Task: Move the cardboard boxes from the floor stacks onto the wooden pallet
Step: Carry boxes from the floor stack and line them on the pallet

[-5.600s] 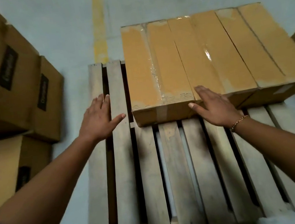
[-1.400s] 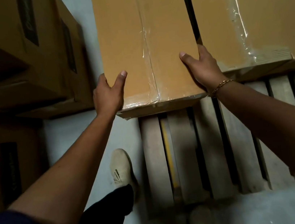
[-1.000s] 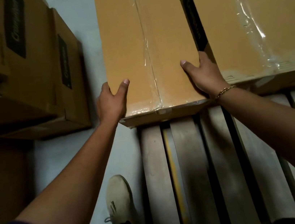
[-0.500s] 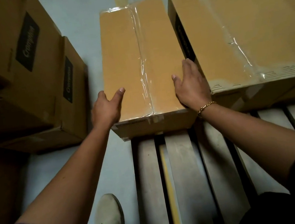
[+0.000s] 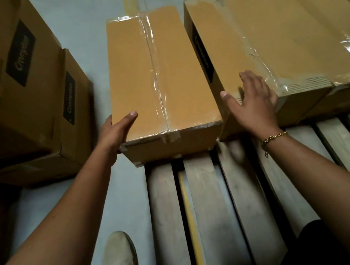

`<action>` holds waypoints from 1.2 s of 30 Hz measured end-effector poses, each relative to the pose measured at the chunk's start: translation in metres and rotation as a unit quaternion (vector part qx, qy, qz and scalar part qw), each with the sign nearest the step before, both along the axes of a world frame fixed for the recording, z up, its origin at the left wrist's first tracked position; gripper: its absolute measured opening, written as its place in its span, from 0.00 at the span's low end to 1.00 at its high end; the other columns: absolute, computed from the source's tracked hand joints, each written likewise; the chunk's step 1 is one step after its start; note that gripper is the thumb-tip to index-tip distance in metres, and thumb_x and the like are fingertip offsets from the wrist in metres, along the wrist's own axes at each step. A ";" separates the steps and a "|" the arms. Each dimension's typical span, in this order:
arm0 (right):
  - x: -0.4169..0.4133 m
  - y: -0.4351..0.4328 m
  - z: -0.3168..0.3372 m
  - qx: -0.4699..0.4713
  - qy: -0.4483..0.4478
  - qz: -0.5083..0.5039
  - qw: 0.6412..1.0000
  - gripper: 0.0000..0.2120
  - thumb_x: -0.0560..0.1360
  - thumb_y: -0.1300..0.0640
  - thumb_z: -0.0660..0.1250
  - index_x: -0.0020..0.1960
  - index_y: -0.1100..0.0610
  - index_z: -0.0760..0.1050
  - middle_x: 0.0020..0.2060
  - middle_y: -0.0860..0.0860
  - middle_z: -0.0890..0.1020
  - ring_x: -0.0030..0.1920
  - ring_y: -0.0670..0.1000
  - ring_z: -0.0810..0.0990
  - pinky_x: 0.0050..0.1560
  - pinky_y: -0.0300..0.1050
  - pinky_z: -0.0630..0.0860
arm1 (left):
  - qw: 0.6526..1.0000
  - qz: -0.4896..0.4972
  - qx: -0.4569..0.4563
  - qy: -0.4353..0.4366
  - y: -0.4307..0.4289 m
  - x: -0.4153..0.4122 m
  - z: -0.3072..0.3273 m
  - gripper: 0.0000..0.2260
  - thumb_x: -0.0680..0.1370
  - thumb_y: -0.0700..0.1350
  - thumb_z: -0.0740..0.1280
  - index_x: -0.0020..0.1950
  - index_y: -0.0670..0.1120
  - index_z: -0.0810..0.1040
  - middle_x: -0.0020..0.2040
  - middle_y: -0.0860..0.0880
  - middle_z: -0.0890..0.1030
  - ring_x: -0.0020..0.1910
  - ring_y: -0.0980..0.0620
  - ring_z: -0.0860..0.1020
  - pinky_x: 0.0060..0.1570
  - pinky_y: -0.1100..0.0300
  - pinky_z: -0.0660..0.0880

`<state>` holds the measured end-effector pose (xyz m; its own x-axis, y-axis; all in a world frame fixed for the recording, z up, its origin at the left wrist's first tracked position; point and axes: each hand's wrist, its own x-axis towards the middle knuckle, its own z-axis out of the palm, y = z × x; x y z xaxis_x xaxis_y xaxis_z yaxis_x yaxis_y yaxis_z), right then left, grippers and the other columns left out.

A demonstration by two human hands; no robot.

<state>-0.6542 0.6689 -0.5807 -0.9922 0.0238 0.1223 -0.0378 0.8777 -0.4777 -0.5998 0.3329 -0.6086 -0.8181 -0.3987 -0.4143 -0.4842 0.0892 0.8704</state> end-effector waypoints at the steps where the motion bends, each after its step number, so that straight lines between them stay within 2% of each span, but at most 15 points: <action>1: -0.002 0.007 -0.003 0.016 -0.024 0.011 1.000 0.34 0.81 0.34 0.55 0.81 0.51 0.59 0.82 0.49 0.57 0.81 0.52 0.52 0.78 0.59 0.48 | 1.000 -0.004 0.005 0.006 0.001 0.000 0.000 0.23 0.76 0.57 0.73 0.68 0.52 0.73 0.54 0.54 0.81 0.53 0.53 0.80 0.51 0.55 0.77; 4: -0.002 0.021 -0.014 0.050 -0.078 0.058 0.994 0.33 0.81 0.37 0.46 0.82 0.52 0.58 0.82 0.48 0.55 0.82 0.52 0.49 0.80 0.58 0.45 | 1.000 0.000 0.016 0.009 0.000 0.000 0.002 0.21 0.76 0.57 0.74 0.66 0.53 0.75 0.55 0.51 0.83 0.54 0.50 0.82 0.48 0.55 0.80; 7: -0.002 0.028 -0.016 0.058 -0.075 0.070 0.993 0.28 0.83 0.43 0.47 0.81 0.51 0.60 0.82 0.47 0.57 0.82 0.52 0.49 0.79 0.56 0.44 | 1.000 0.004 0.017 0.011 0.000 -0.002 0.000 0.20 0.75 0.57 0.74 0.64 0.54 0.75 0.56 0.50 0.83 0.55 0.48 0.82 0.51 0.51 0.81; 10: -0.001 0.029 -0.014 0.071 -0.072 0.075 0.992 0.32 0.80 0.42 0.44 0.81 0.51 0.60 0.82 0.47 0.57 0.82 0.51 0.50 0.79 0.56 0.46 | 1.000 0.006 0.021 0.013 0.009 -0.007 0.000 0.22 0.75 0.57 0.75 0.66 0.53 0.76 0.54 0.52 0.83 0.52 0.49 0.82 0.44 0.52 0.81; 12: 0.000 0.029 -0.014 0.072 -0.073 0.079 0.992 0.33 0.79 0.42 0.43 0.81 0.50 0.60 0.82 0.47 0.57 0.82 0.51 0.51 0.79 0.56 0.46 | 1.000 0.000 0.015 0.016 0.017 -0.013 0.000 0.22 0.75 0.59 0.75 0.65 0.54 0.76 0.55 0.52 0.83 0.52 0.48 0.82 0.43 0.53 0.80; 16: 0.000 0.030 -0.012 0.070 -0.075 0.081 0.991 0.33 0.79 0.42 0.43 0.82 0.50 0.59 0.82 0.46 0.57 0.82 0.50 0.50 0.79 0.54 0.44 | 1.000 0.001 -0.001 0.022 0.024 -0.017 -0.003 0.30 0.70 0.64 0.76 0.68 0.53 0.76 0.58 0.51 0.83 0.56 0.46 0.82 0.51 0.47 0.81; 20: 0.002 0.029 -0.013 0.075 -0.070 0.086 0.991 0.33 0.79 0.42 0.44 0.82 0.51 0.59 0.82 0.47 0.56 0.82 0.51 0.50 0.79 0.56 0.45 | 0.999 -0.016 -0.040 0.023 0.023 -0.014 -0.001 0.34 0.72 0.66 0.73 0.73 0.52 0.71 0.63 0.50 0.80 0.60 0.45 0.80 0.60 0.42 0.79; 23: 0.000 0.027 -0.008 0.073 -0.074 0.092 0.990 0.38 0.78 0.34 0.44 0.82 0.52 0.57 0.82 0.49 0.55 0.82 0.52 0.49 0.79 0.57 0.45 | 0.992 -0.046 -0.109 0.050 0.022 -0.005 -0.004 0.38 0.74 0.70 0.68 0.78 0.53 0.65 0.72 0.49 0.75 0.68 0.44 0.74 0.68 0.42 0.73; 25: -0.001 0.024 -0.003 0.093 -0.075 0.134 0.984 0.46 0.74 0.24 0.45 0.83 0.53 0.54 0.83 0.49 0.51 0.82 0.51 0.48 0.79 0.58 0.44 | 0.989 -0.053 -0.129 0.050 0.022 0.002 -0.004 0.41 0.73 0.72 0.66 0.81 0.54 0.60 0.77 0.48 0.70 0.73 0.44 0.70 0.71 0.41 0.69; 27: -0.002 0.024 -0.002 0.156 -0.067 0.194 0.966 0.55 0.69 0.17 0.45 0.83 0.53 0.48 0.83 0.49 0.48 0.82 0.50 0.45 0.80 0.57 0.43 | 0.991 -0.050 -0.113 0.049 0.022 0.006 -0.005 0.40 0.73 0.72 0.65 0.79 0.55 0.63 0.75 0.49 0.72 0.71 0.45 0.73 0.70 0.40 0.71; 30: -0.008 0.025 -0.004 0.242 -0.051 0.245 0.937 0.60 0.66 0.15 0.44 0.83 0.55 0.44 0.83 0.50 0.46 0.82 0.51 0.44 0.80 0.57 0.45 | 0.994 -0.053 -0.085 0.043 0.022 0.006 -0.006 0.35 0.74 0.70 0.66 0.76 0.56 0.67 0.70 0.51 0.76 0.66 0.46 0.76 0.65 0.38 0.75; 33: -0.015 0.024 -0.004 0.258 -0.042 0.233 0.937 0.62 0.64 0.15 0.44 0.83 0.57 0.45 0.83 0.52 0.47 0.82 0.52 0.45 0.80 0.58 0.48 | 0.994 -0.056 -0.079 0.045 0.023 0.005 -0.005 0.34 0.74 0.69 0.66 0.76 0.56 0.67 0.69 0.51 0.77 0.65 0.46 0.77 0.64 0.38 0.76; 36: -0.022 0.024 0.001 0.249 -0.071 0.226 0.939 0.66 0.59 0.13 0.44 0.83 0.57 0.45 0.83 0.52 0.46 0.82 0.52 0.46 0.80 0.57 0.49 | 0.995 -0.051 -0.078 0.044 0.021 0.005 -0.005 0.37 0.72 0.72 0.66 0.76 0.56 0.68 0.69 0.52 0.77 0.65 0.46 0.77 0.63 0.38 0.76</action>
